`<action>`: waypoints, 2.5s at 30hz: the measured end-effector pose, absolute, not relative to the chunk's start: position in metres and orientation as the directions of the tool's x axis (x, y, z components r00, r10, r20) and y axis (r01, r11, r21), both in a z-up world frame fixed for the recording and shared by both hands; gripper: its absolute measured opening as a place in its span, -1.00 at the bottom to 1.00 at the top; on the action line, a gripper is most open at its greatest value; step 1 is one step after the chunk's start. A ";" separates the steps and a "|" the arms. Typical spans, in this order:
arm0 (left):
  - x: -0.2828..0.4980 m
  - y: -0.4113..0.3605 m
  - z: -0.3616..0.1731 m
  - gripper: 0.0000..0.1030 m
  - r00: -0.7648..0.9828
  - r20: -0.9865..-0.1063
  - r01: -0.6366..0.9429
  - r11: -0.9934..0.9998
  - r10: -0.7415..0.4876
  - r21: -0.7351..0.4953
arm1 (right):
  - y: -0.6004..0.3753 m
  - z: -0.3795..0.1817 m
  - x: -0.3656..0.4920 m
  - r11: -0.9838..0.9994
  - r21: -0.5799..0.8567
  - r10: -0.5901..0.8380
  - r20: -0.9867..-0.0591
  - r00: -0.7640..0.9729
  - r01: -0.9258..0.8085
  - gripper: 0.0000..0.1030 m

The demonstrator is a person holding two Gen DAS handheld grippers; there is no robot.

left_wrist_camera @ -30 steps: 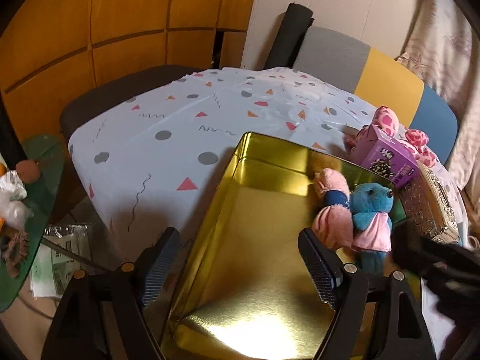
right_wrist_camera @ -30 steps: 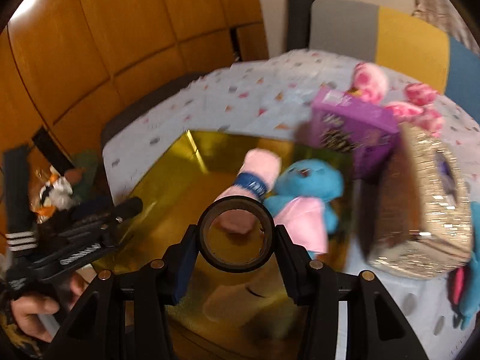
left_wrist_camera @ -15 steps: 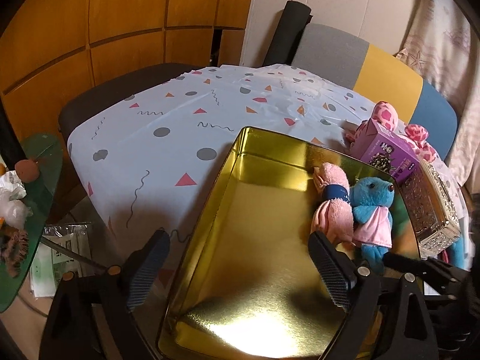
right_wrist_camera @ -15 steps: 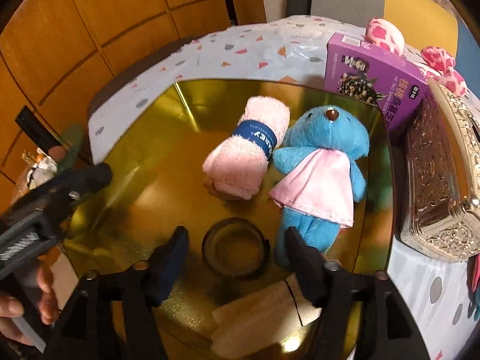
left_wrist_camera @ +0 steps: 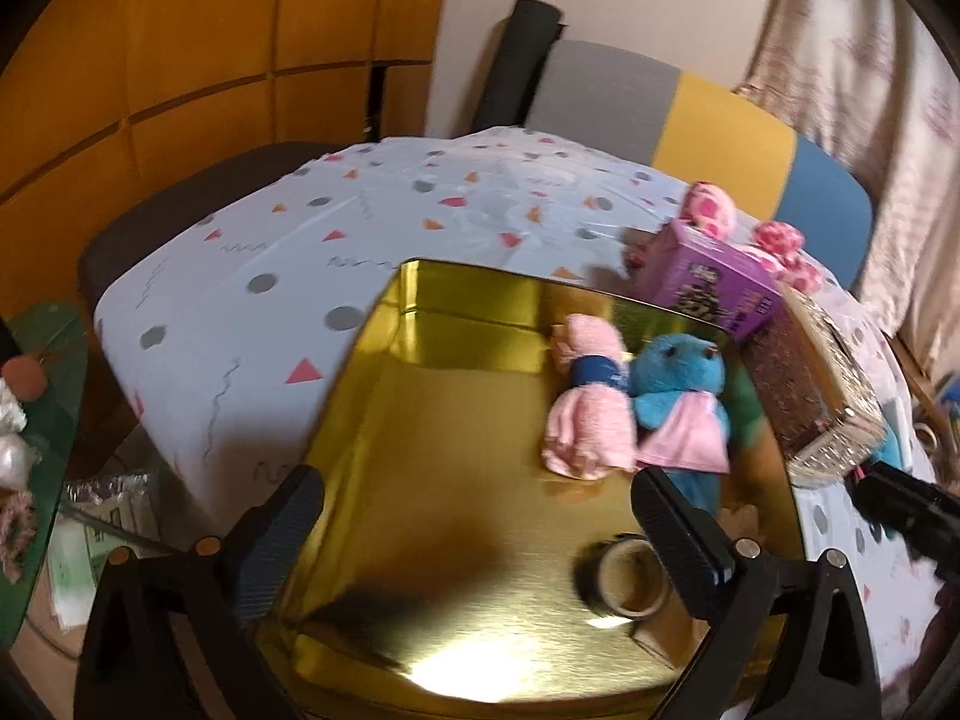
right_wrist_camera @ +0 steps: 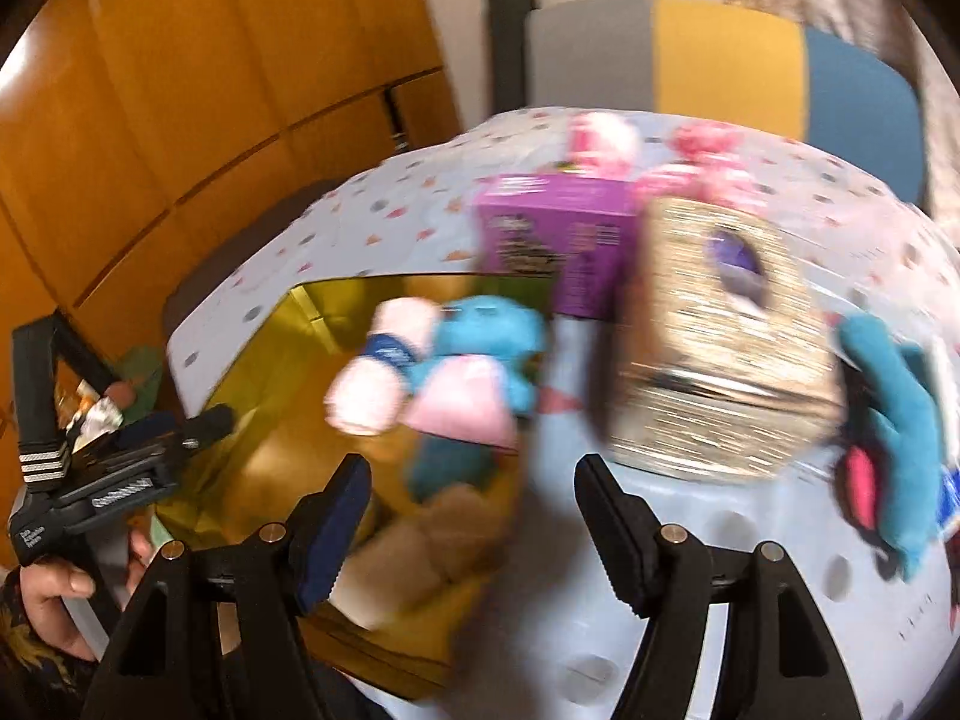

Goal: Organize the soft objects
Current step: 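Lower the tape roll into the gold tray and open the right tool, then grasp the blue plush dolphin under the white sponge with the right tool, then grasp the black beaded hair tie with the left tool while the right tool holds the dolphin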

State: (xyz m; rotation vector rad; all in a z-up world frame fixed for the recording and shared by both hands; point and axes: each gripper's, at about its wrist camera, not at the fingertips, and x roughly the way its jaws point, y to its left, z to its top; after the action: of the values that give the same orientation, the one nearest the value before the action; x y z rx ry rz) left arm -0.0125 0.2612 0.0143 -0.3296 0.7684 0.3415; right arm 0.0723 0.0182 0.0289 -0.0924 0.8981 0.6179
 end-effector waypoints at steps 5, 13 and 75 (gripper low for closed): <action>-0.009 0.234 0.025 0.99 0.711 -0.690 -0.317 0.938 0.137 -0.140 | -0.055 0.027 0.089 0.902 0.169 0.373 -0.768 0.520 -0.397 0.39; -0.002 0.183 0.042 0.99 0.782 -0.623 -0.118 0.985 0.014 -0.126 | -0.181 0.021 0.116 0.976 0.204 0.208 -0.786 0.582 -0.074 0.39; 0.054 -0.025 0.071 0.98 0.664 -0.666 0.530 0.842 -0.339 0.101 | -0.295 -0.012 0.104 0.990 0.088 0.117 -0.950 0.289 -0.109 0.35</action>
State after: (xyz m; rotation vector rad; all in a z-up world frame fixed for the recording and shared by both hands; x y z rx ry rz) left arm 0.0545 -0.0252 0.0715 0.2993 0.6853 -0.4989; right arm 0.1035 -0.2950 -0.0121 0.0072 1.2684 0.1503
